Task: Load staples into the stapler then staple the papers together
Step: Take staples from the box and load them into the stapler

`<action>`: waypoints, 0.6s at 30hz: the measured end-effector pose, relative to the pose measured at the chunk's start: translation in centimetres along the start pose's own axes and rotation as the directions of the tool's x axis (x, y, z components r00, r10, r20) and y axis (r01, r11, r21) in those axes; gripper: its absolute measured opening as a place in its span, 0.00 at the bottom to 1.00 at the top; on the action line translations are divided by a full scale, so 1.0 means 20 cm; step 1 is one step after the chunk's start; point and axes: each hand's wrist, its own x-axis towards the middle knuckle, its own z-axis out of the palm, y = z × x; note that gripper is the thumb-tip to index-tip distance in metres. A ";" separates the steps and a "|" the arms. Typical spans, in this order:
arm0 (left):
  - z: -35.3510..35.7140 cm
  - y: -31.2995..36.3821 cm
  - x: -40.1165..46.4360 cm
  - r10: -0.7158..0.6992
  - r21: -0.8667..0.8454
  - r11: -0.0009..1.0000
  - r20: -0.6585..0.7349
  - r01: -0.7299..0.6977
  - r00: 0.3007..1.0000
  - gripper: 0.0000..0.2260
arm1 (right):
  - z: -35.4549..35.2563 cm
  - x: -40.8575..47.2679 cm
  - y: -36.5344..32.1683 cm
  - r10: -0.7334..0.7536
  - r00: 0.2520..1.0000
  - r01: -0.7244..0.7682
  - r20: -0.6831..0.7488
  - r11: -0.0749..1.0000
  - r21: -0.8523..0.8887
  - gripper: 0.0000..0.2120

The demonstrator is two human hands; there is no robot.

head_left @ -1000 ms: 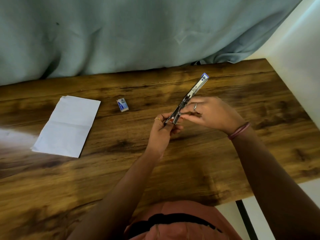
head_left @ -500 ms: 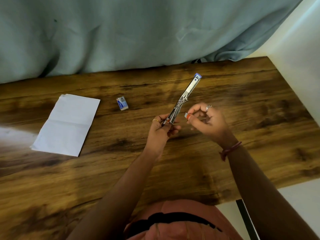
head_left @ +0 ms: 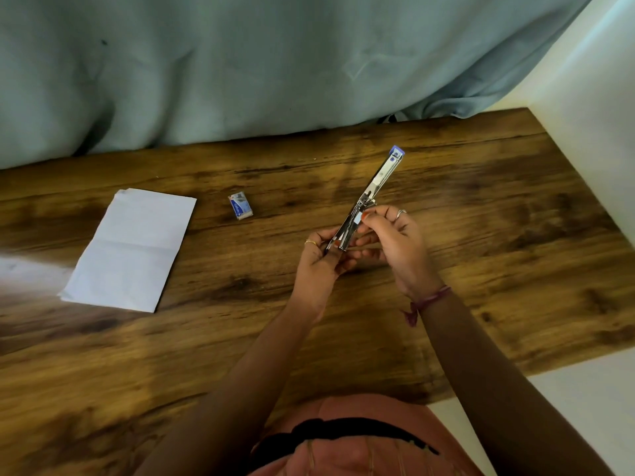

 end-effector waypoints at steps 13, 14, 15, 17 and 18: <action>-0.02 -0.06 0.01 -0.036 -0.084 0.996 0.015 0.037 0.999 0.12 | 0.01 -0.04 0.06 -0.131 0.984 0.131 -0.120 0.991 -0.008 0.06; -0.02 -0.06 0.01 -0.035 -0.088 0.995 0.014 0.036 0.999 0.12 | 0.00 -0.04 0.07 -0.141 0.983 0.142 -0.114 0.990 0.002 0.06; -0.01 -0.06 0.01 -0.036 -0.094 0.995 0.011 0.037 0.999 0.12 | 0.00 -0.04 0.07 -0.151 0.983 0.154 -0.101 0.988 0.016 0.05; -0.01 -0.06 0.02 -0.040 -0.112 0.993 0.006 0.041 0.999 0.12 | -0.01 -0.04 0.07 -0.174 0.982 0.177 -0.070 0.984 0.032 0.05; -0.01 -0.06 0.02 -0.044 -0.120 0.992 0.006 0.044 0.999 0.12 | -0.01 -0.04 0.07 -0.187 0.981 0.188 -0.056 0.982 0.021 0.06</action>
